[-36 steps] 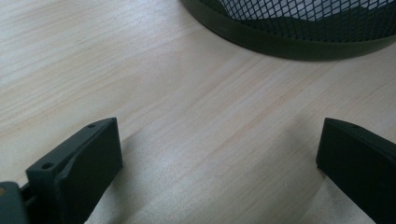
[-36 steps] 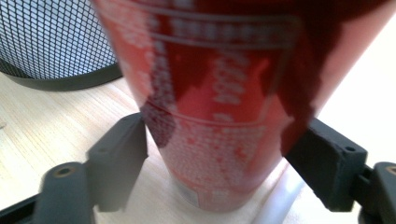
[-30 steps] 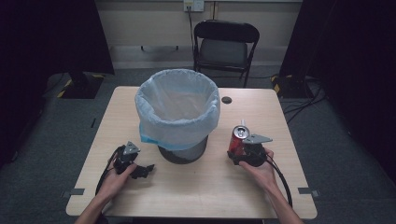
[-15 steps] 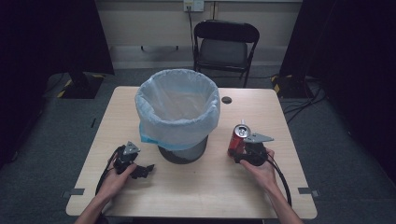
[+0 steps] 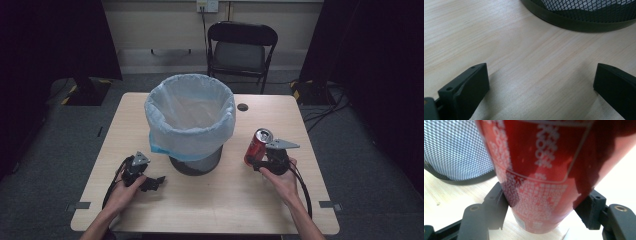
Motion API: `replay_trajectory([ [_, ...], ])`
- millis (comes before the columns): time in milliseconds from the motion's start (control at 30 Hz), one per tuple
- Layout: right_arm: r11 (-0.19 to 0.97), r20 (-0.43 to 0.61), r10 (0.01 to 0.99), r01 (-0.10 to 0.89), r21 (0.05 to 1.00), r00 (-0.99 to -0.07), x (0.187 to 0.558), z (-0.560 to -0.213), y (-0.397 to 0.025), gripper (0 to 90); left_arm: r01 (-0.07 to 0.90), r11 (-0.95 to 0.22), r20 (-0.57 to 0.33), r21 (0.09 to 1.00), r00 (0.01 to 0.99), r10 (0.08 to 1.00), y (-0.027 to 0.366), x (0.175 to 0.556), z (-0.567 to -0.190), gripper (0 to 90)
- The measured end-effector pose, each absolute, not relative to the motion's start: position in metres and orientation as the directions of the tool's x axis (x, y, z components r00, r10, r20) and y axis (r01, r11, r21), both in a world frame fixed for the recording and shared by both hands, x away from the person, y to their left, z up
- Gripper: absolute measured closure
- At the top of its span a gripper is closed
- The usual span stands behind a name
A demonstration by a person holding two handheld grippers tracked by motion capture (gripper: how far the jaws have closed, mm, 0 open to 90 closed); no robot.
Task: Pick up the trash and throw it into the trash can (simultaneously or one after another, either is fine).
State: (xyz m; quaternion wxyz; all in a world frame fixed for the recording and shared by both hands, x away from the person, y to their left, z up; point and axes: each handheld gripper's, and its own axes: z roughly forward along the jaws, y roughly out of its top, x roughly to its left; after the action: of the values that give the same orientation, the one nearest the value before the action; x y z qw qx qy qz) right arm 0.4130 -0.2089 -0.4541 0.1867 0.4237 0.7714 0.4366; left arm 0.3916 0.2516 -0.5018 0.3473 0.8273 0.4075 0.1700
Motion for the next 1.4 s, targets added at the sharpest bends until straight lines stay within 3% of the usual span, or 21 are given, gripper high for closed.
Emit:
replay_trajectory([
  [1400,0.207,0.073,0.785,0.371,0.905,-0.616,0.427,-0.375,-0.203,34.1,0.556,-0.427,-0.002,0.713,0.610,0.792,0.252,0.392,-0.502,0.0],
])
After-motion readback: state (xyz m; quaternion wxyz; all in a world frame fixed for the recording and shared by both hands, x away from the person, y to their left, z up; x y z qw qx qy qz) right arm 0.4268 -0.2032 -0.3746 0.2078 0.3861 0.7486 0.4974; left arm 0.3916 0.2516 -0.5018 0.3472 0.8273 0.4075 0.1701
